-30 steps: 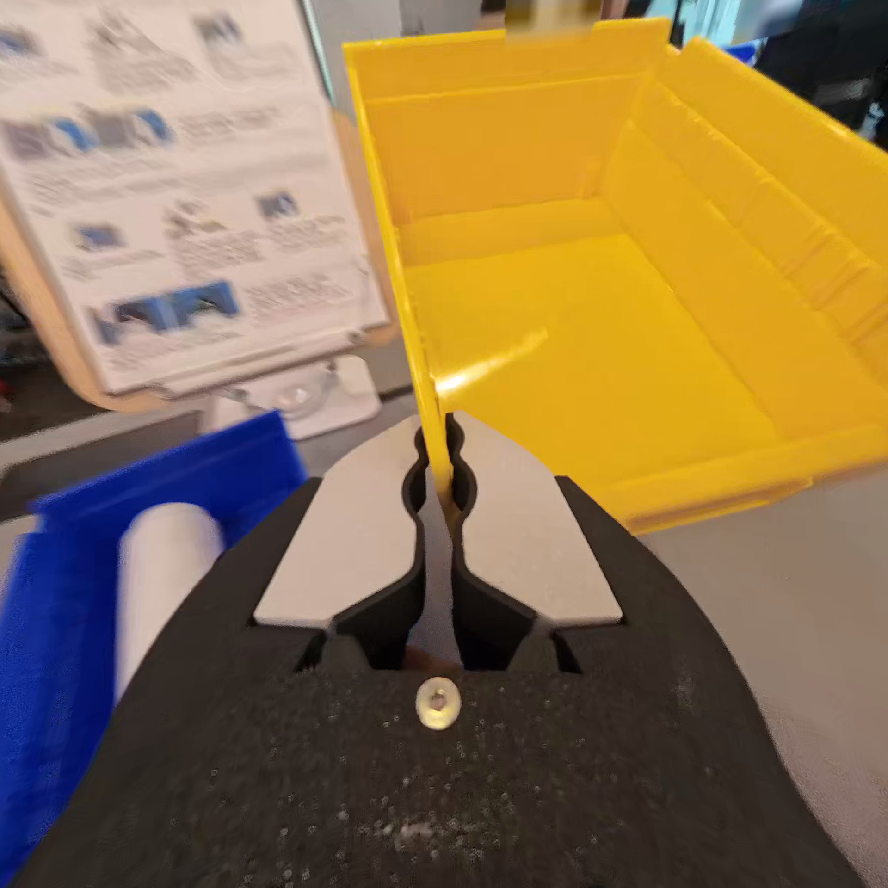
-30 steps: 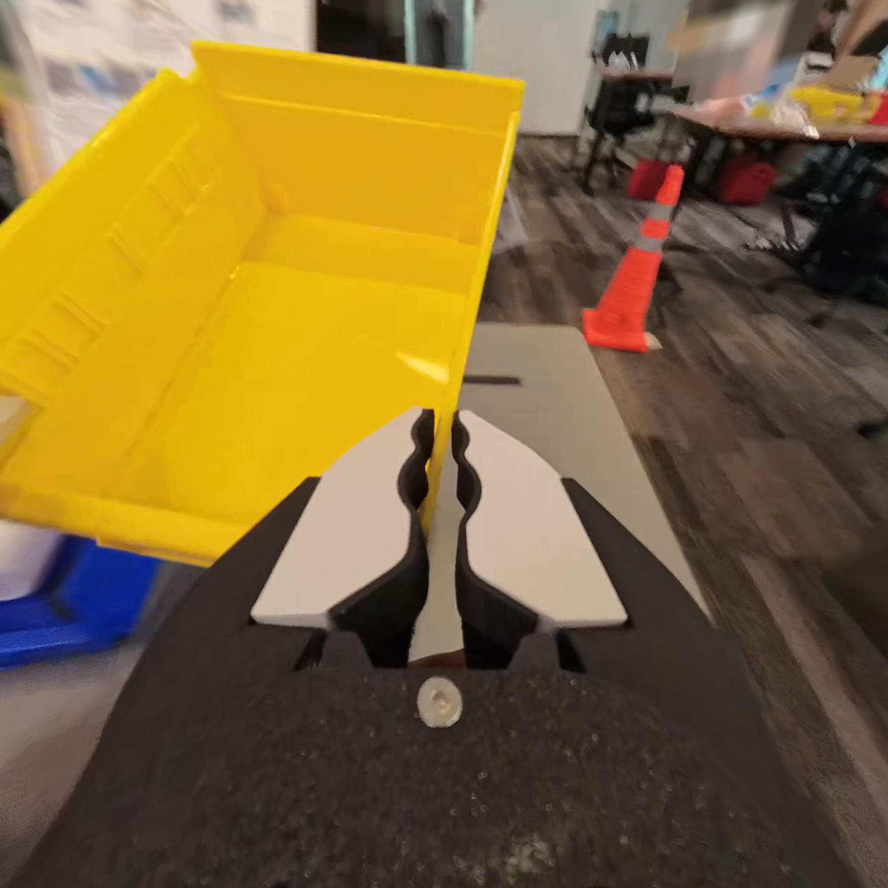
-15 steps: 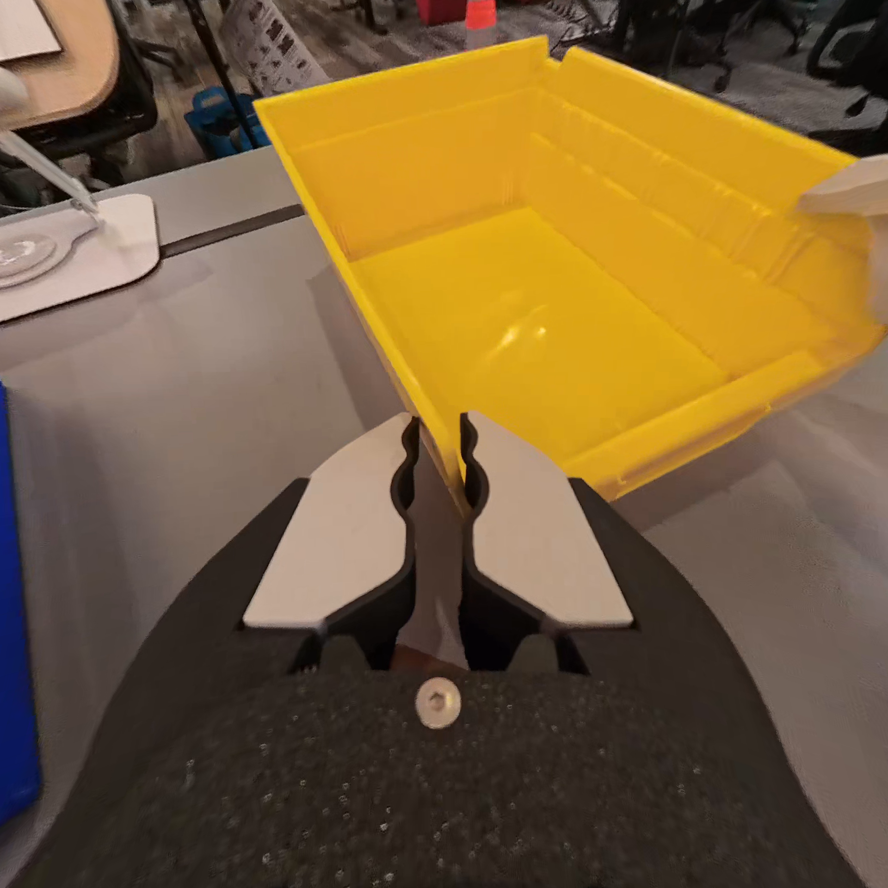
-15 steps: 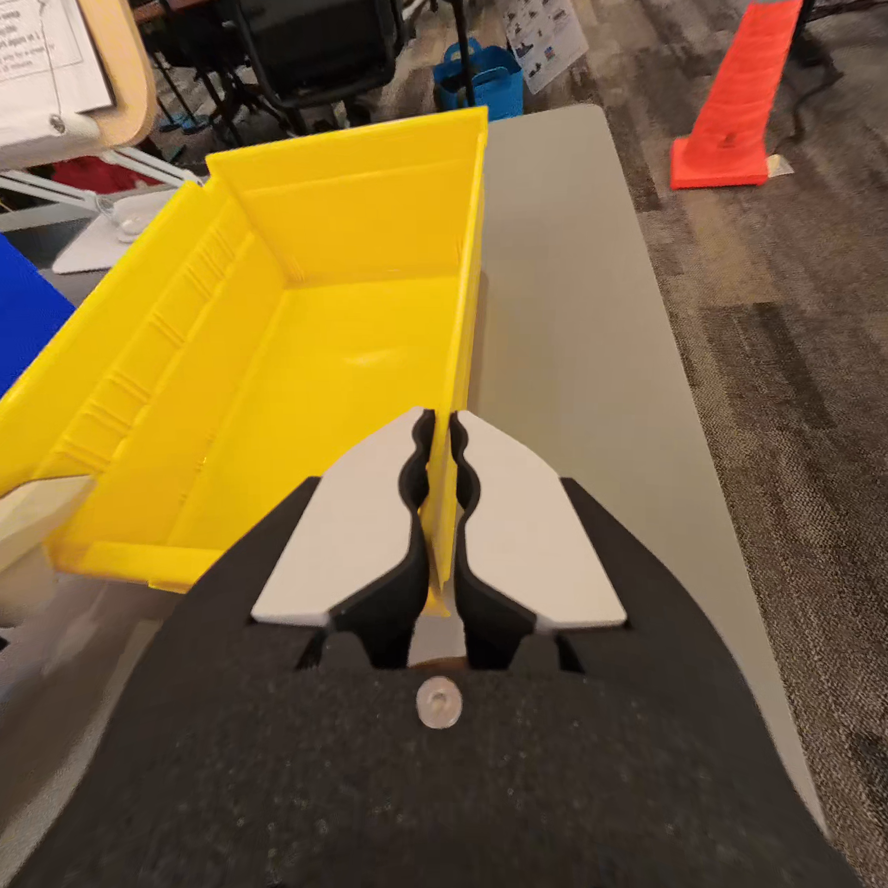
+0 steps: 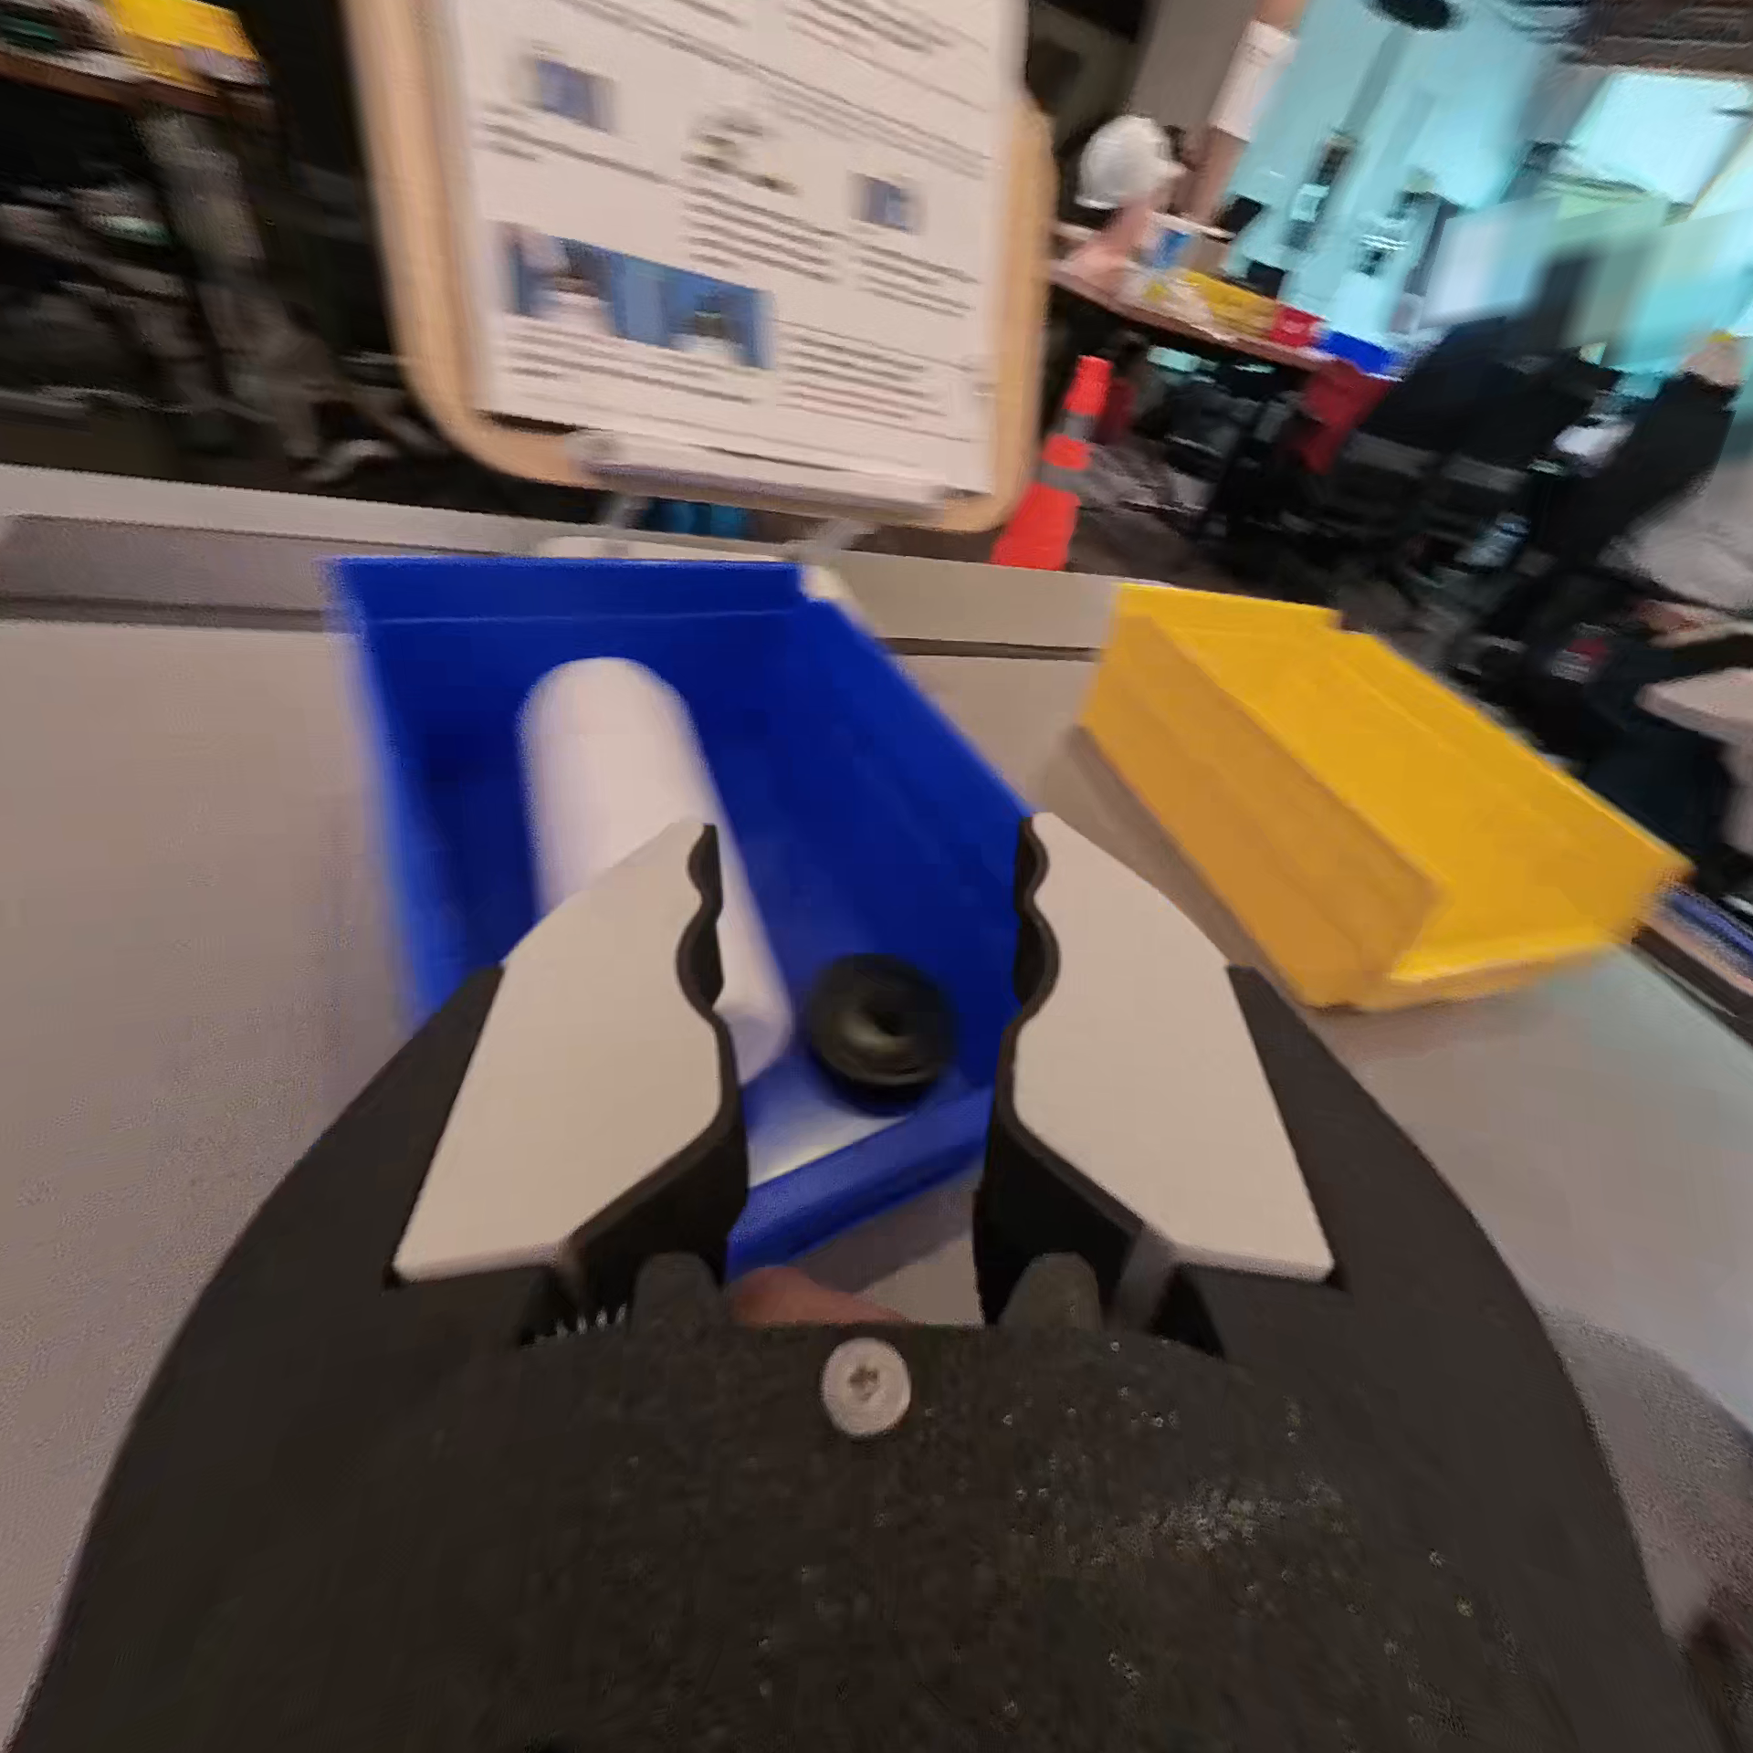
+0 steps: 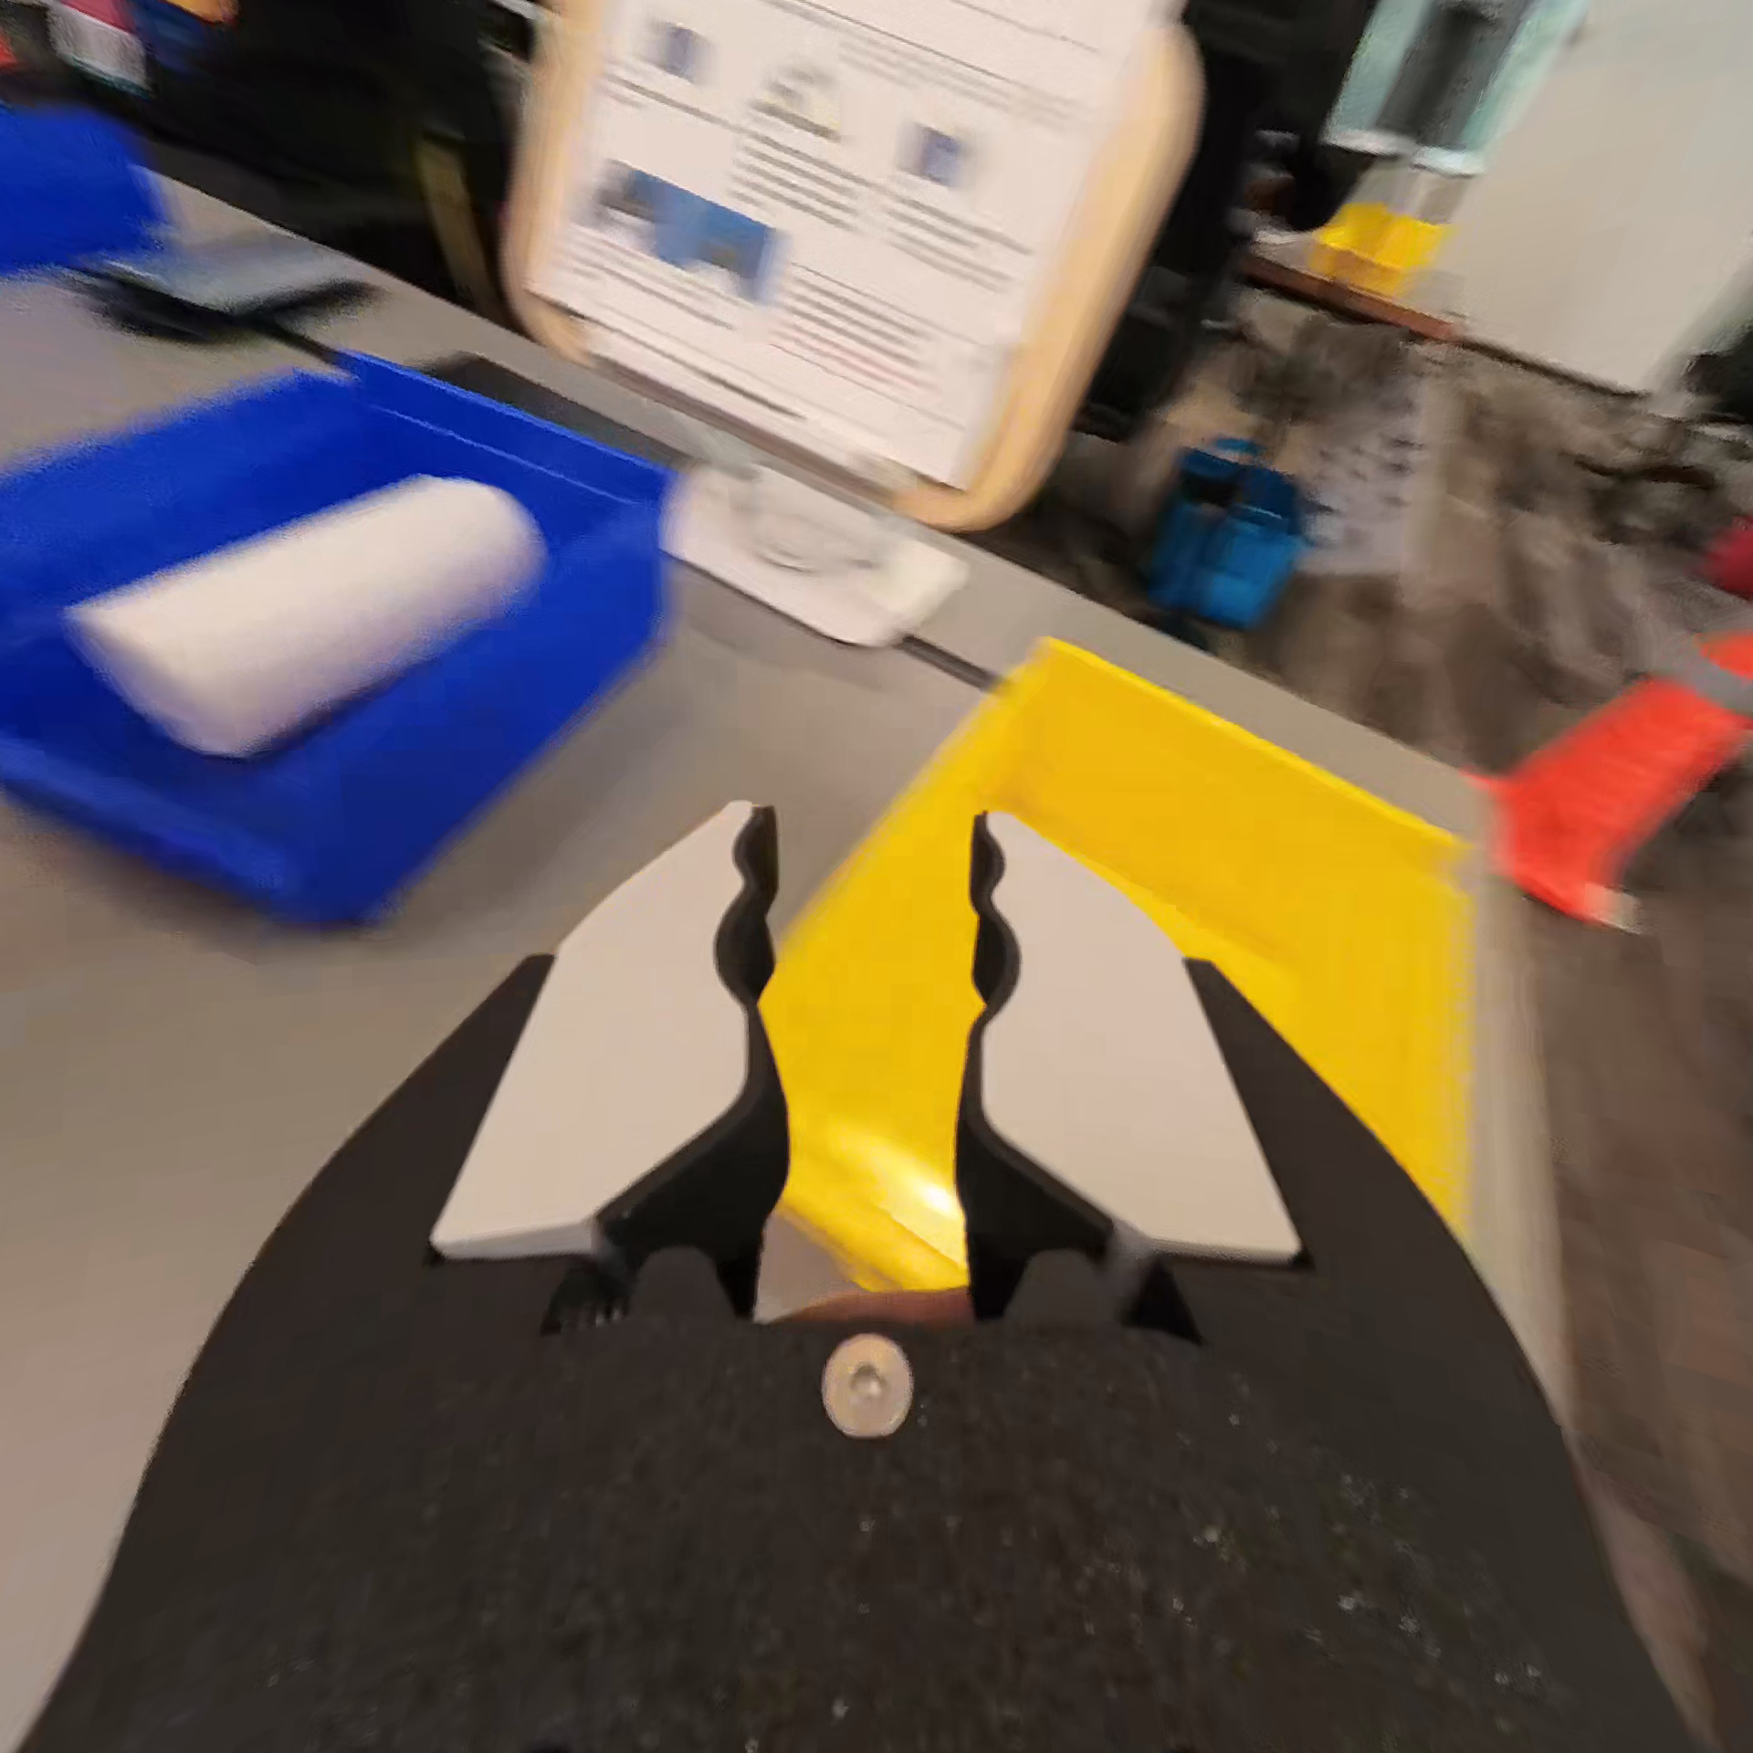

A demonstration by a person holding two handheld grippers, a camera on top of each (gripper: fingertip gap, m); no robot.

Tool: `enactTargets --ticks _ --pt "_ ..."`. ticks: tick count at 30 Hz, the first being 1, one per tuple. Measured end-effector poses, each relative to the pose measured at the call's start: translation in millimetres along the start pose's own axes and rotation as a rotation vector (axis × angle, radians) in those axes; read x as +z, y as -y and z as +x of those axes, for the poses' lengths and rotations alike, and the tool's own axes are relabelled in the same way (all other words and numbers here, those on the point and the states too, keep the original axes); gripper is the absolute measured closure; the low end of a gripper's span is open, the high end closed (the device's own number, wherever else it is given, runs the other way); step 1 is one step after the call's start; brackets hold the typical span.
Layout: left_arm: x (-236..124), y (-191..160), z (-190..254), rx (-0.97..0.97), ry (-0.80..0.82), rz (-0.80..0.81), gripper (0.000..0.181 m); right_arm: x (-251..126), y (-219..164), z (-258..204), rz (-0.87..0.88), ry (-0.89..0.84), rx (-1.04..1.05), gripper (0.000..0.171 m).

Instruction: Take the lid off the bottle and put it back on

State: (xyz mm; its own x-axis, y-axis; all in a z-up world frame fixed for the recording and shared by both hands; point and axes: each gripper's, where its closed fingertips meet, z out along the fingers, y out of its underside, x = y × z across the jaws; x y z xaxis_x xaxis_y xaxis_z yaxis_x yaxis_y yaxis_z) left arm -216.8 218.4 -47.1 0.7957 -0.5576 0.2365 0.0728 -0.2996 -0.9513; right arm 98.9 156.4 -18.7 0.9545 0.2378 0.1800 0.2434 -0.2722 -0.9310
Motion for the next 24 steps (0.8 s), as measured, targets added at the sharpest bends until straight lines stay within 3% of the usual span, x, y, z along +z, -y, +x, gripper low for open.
enactTargets --ticks 4,6,8,10,11,15,19,24 --pt "-10.0 -30.3 -75.9 0.074 0.222 -0.081 0.118 67.4 -6.1 -136.2 -0.08 0.294 0.133 0.112" --pt "-1.9 -53.9 -87.1 0.102 0.258 -0.16 0.115 101.3 -26.8 -181.3 -0.158 0.29 0.197 0.103" --pt "8.2 -66.2 -93.6 0.135 0.287 -0.199 0.121 131.4 -51.5 -198.2 -0.231 0.167 0.221 0.099" --pt "17.1 -77.2 -102.0 0.142 0.316 -0.255 0.143 151.2 -65.9 -199.1 -0.269 0.026 0.199 0.107" --pt "20.0 -80.4 -99.7 0.11 0.287 -0.274 0.165 155.2 -66.7 -204.3 -0.273 0.025 0.189 0.105" --pt "17.3 -75.4 -112.6 0.113 0.341 -0.287 0.176 151.6 -61.2 -201.6 -0.277 -0.044 0.305 0.164" --pt "3.9 -53.3 -133.0 0.116 0.36 -0.253 0.176 154.9 -44.0 -218.9 -0.241 -0.058 0.304 0.165" --pt "-31.6 -27.4 -201.7 0.115 0.446 -0.23 0.177 181.2 -6.9 -282.1 -0.201 -0.006 0.287 0.163"
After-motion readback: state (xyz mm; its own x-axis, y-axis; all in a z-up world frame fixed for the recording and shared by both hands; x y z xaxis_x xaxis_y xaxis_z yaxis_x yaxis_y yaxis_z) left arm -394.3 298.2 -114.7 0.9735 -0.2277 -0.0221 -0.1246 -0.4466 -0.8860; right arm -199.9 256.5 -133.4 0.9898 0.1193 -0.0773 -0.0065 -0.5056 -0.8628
